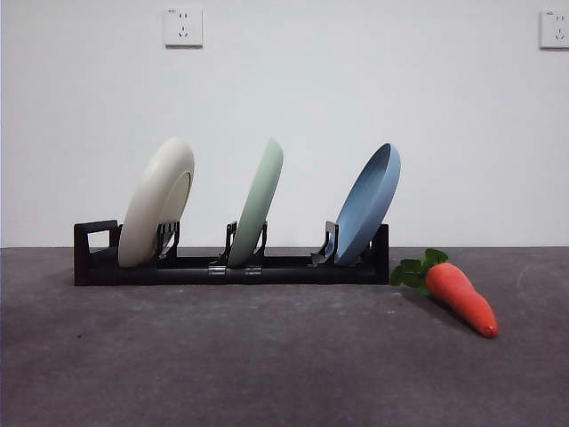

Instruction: Take the green plate from the plate rack,put the plate on the table,take the carrot from the table,put the carrot in the plate

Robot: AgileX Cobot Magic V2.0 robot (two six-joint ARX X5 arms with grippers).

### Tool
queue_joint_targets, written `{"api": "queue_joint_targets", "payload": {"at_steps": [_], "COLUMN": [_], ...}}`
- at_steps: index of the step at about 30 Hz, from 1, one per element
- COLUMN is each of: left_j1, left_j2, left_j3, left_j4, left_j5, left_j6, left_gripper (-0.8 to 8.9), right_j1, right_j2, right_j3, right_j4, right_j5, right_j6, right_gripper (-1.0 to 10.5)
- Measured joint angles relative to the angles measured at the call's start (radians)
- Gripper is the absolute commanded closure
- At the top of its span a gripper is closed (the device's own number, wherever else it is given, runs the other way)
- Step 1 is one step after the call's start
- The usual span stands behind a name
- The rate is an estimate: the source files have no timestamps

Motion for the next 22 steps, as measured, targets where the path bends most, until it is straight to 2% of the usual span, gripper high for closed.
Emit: {"api": "queue_joint_targets", "payload": {"at_steps": [9,16,22], "left_j1": [0.0,-0.022,-0.097], "left_j2": [0.015,0.096,0.252], "left_j3": [0.0,0.002,0.071], "left_j4": [0.008,0.133,0.224], "left_j5": [0.0,0.002,-0.002], "left_j6": [-0.009,-0.047,-0.053], "left_gripper": [2.44,2.44,2.45], "right_j1": [0.0,0.0,0.0], "right_j2": [0.0,0.001,0.002], "right_j3": [0.0,0.0,0.0], "right_j4": [0.0,0.011,0.012], "right_j5": [0.0,0.0,0.0], "right_j6": [0.011,0.011,0.018], "right_gripper": [3.8,3.8,3.8]}}
